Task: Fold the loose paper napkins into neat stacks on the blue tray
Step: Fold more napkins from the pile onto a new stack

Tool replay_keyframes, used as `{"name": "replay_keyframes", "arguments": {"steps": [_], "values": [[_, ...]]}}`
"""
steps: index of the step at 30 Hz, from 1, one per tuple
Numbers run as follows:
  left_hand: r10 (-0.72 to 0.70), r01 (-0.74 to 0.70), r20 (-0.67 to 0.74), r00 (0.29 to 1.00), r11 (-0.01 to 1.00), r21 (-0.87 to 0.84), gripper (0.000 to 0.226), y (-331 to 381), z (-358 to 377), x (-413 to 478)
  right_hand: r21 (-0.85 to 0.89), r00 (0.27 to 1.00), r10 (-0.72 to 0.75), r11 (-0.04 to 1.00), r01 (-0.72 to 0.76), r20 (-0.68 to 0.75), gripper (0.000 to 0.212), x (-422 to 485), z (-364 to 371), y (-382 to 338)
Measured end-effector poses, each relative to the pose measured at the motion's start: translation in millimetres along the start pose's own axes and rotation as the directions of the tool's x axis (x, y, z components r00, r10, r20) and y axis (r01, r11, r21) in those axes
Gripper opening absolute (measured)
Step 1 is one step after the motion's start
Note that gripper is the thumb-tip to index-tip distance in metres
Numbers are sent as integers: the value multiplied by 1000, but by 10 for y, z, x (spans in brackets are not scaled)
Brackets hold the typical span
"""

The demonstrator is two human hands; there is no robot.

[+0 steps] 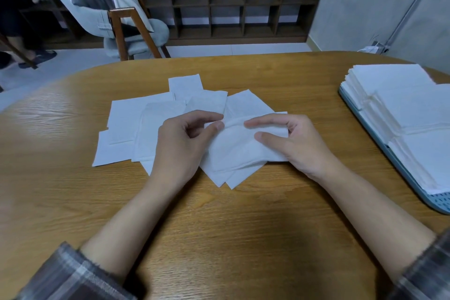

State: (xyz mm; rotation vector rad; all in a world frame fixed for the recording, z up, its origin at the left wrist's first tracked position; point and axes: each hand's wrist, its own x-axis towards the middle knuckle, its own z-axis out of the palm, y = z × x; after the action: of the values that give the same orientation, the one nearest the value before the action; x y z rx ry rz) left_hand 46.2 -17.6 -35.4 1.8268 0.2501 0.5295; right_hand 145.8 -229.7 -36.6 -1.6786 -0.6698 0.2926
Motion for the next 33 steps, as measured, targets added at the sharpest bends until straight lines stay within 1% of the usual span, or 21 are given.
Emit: {"name": "replay_keyframes", "arguments": {"steps": [3, 5, 7, 9, 13, 15, 18, 21, 24, 27, 30, 33], "values": [[127, -132, 38, 991, 973, 189, 32, 0, -18, -5, -56, 984, -11, 998, 1, -176, 28, 39, -99, 29], [168, -203, 140, 976, 936, 289, 43, -27, -24, -7, -83, 961, -22, 997, -1, -276, 30, 63, -149, 54], [133, -244, 290, 948, 888, 390, 41, -52, -11, -29, -88, 943, -17, 996, -13, -334, 31, 79, -168, 68], [79, -266, 380, 921, 843, 468, 39, -58, 11, -69, -91, 936, -10, 996, -23, -352, 31, 85, -170, 74], [113, -319, 395, 912, 799, 510, 27, -35, 33, -101, -131, 934, -23, 991, -25, -356, 32, 82, -156, 72], [113, -341, 418, 901, 781, 524, 28, -18, 35, -112, -138, 931, -24, 990, -28, -364, 32, 83, -159, 63], [95, -346, 443, 892, 775, 529, 31, -15, 16, -111, -141, 931, -21, 990, -33, -365, 32, 90, -160, 57], [136, -363, 427, 894, 779, 511, 22, -33, 4, -95, -143, 932, -26, 989, -28, -363, 32, 85, -147, 56], [160, -356, 413, 896, 815, 458, 8, -41, -10, -83, -140, 931, -32, 990, -20, -364, 33, 79, -174, 39], [149, -340, 444, 884, 857, 388, 5, -38, -32, -73, -118, 924, -47, 993, 2, -380, 33, 71, -230, 3], [84, -269, 550, 831, 926, 264, 5, 9, -23, -112, -111, 920, -74, 993, 34, -384, 34, 61, -262, -26], [19, -169, 587, 810, 964, 203, 4, 42, -37, -113, -131, 934, -94, 990, 51, -345, 35, 46, -260, -38]]}}
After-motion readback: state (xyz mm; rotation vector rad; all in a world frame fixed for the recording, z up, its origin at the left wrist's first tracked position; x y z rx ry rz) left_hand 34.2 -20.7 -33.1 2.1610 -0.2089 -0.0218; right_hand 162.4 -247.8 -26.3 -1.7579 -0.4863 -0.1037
